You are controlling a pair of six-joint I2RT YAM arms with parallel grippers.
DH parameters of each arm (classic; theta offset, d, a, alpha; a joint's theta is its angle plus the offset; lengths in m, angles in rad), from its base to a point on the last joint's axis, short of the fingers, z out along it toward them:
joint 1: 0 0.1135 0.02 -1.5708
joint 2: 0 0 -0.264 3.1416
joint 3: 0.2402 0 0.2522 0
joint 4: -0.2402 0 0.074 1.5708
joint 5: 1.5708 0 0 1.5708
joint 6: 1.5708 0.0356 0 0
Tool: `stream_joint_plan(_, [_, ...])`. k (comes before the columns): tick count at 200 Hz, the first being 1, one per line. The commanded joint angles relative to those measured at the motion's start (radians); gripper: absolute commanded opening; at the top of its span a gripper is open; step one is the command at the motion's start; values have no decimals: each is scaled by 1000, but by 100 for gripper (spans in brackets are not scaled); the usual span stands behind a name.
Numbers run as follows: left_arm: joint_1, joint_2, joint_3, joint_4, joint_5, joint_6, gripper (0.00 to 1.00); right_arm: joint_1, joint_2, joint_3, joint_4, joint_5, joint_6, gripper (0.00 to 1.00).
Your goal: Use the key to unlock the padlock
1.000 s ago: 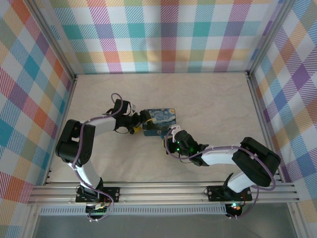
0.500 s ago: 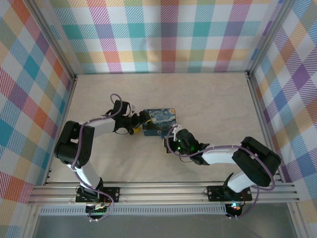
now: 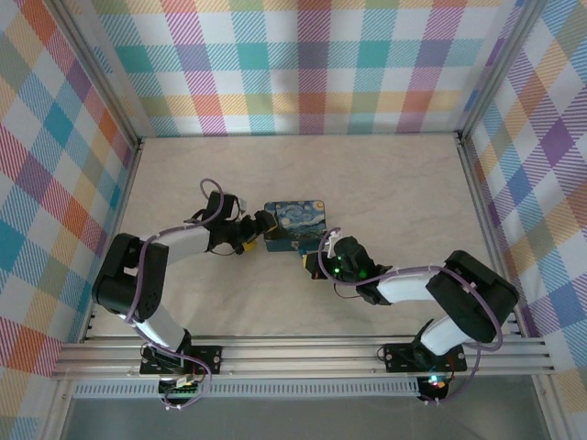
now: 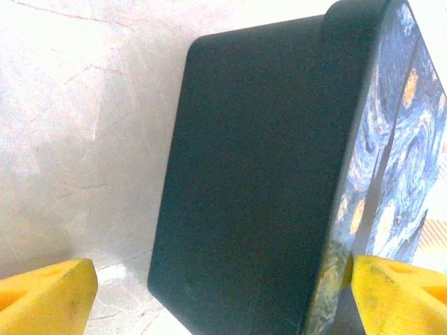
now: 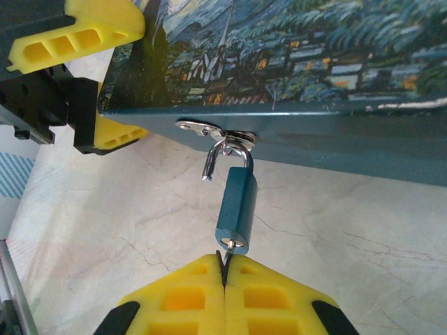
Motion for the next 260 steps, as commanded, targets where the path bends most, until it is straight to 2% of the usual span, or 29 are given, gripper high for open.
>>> stream_joint_plan(1, [-24,-7,-53,-93,-55,0,93,-12,21,-14,53,-33,58,0])
stream_joint_plan(100, [-47,-41,-82,-98,-75,-16,93,-47,101,-10,59,-84,200,0])
stream_joint_plan(170, [-48,-50,-75,-107,-80,-16,93,-55,100,-9,38,-76,193,13])
stream_joint_plan(227, [-48,-104,-51,-167,-130,2,94,-62,71,-18,3,-52,179,35])
stream_joint_plan(260, [-47,-161,4,-239,-167,37,96,-69,39,-17,-50,-38,152,41])
